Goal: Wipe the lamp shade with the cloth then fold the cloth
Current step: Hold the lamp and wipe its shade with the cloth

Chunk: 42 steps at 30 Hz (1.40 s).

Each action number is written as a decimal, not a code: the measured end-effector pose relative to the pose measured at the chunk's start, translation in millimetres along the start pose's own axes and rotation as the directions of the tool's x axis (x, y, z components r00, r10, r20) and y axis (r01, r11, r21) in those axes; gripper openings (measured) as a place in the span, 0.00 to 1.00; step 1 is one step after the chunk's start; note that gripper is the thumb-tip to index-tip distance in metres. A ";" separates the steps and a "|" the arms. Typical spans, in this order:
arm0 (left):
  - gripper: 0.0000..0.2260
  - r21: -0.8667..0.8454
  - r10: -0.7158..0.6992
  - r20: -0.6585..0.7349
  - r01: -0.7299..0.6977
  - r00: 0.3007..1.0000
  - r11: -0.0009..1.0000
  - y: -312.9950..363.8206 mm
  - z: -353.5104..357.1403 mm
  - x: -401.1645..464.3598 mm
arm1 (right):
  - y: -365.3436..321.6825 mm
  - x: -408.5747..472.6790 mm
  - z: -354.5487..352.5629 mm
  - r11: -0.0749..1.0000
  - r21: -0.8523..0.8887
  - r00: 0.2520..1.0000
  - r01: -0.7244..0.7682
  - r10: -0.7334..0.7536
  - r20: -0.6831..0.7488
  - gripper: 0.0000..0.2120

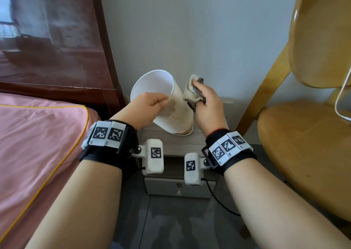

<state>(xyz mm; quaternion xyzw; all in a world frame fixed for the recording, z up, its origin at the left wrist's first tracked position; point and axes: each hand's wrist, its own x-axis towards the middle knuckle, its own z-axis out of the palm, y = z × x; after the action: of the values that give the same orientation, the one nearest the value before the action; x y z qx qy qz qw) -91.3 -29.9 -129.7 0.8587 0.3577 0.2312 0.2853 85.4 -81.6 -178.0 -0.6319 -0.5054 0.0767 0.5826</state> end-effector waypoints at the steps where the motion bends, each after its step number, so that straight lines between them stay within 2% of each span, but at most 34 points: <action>1: 0.12 -0.010 0.001 0.009 -0.001 1.000 1.000 0.6 0.4 -0.3 | -2.6 -0.2 2.2 0.999 -0.004 0.999 0.053 -0.053 0.011 0.26; 4: 0.13 -0.068 -0.032 -0.002 0.032 0.999 0.997 1.6 2.3 2.0 | -5.9 -4.6 10.6 0.986 -0.040 0.984 0.164 -0.161 0.075 0.29; 7: 0.18 -0.197 -0.108 -0.013 0.104 0.994 0.975 0.2 4.3 7.1 | -4.5 -8.2 13.9 0.989 -0.051 0.986 0.137 -0.131 0.108 0.31; 9: 0.16 -0.250 -0.123 -0.006 0.117 0.992 0.961 -1.6 7.6 9.3 | -4.7 -9.8 14.8 0.990 -0.045 0.983 0.137 -0.130 0.133 0.31; 12: 0.09 -0.135 -0.086 -0.070 0.076 0.994 0.988 -5.0 15.6 12.5 | -6.4 -13.7 19.2 0.979 -0.063 0.969 0.192 -0.179 0.170 0.30; 17: 0.11 -0.029 -0.087 -0.150 0.084 0.985 0.996 -9.5 14.9 16.9 | 0.9 -16.4 20.5 0.978 -0.075 0.970 0.194 -0.180 0.166 0.30; 19: 0.10 0.010 -0.090 -0.164 0.093 0.982 0.996 -10.2 12.1 17.1 | 8.7 -18.0 20.1 0.979 -0.125 0.972 0.158 -0.132 0.196 0.30; 23: 0.10 0.034 -0.083 -0.157 0.089 0.984 0.995 -7.0 7.0 14.1 | 30.1 -20.2 12.0 0.944 -0.329 0.965 0.014 0.074 0.253 0.27; 26: 0.11 0.103 -0.053 -0.126 0.066 0.991 0.992 -0.2 0.7 10.4 | 41.5 -17.3 1.0 0.833 -0.548 0.910 0.083 0.162 0.383 0.20; 28: 0.11 0.159 -0.020 -0.091 0.034 0.996 0.987 4.0 -3.7 7.6 | 43.0 -15.6 -3.3 0.814 -0.576 0.883 0.069 0.219 0.415 0.17; 30: 0.11 0.191 -0.001 -0.059 0.012 0.998 0.981 6.5 -6.4 5.1 | 41.7 -13.2 -5.3 0.810 -0.586 0.881 0.012 0.269 0.390 0.18; 32: 0.10 0.198 -0.002 -0.045 0.011 0.999 0.980 8.4 -7.3 3.0 | 36.3 -9.6 -5.0 0.829 -0.556 0.901 -0.064 0.288 0.325 0.21; 35: 0.09 0.170 -0.021 -0.045 0.028 0.999 0.985 10.7 -6.2 3.3 | 21.4 -3.6 -4.8 0.923 -0.318 0.952 -0.218 0.273 0.140 0.24; 36: 0.11 0.149 -0.041 -0.053 0.048 0.998 0.988 11.5 -6.1 3.2 | 15.1 -1.2 -5.2 0.946 -0.235 0.965 -0.225 0.249 0.078 0.24; 38: 0.16 0.128 -0.061 -0.067 0.069 0.996 0.989 12.2 -6.2 3.3 | 1.5 3.7 -6.3 0.981 -0.127 0.989 -0.147 0.146 -0.016 0.25; 42: 0.16 0.130 -0.041 -0.064 0.049 0.997 0.990 12.3 -5.4 2.9 | -26.2 8.8 -6.6 0.999 0.015 0.992 0.043 -0.041 -0.118 0.28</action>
<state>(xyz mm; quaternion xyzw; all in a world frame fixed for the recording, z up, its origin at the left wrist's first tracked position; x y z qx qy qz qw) -86.8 -33.2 -117.1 0.8598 0.4000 0.2267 0.2223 79.7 -84.5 -150.4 -0.6195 -0.4826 0.0314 0.6183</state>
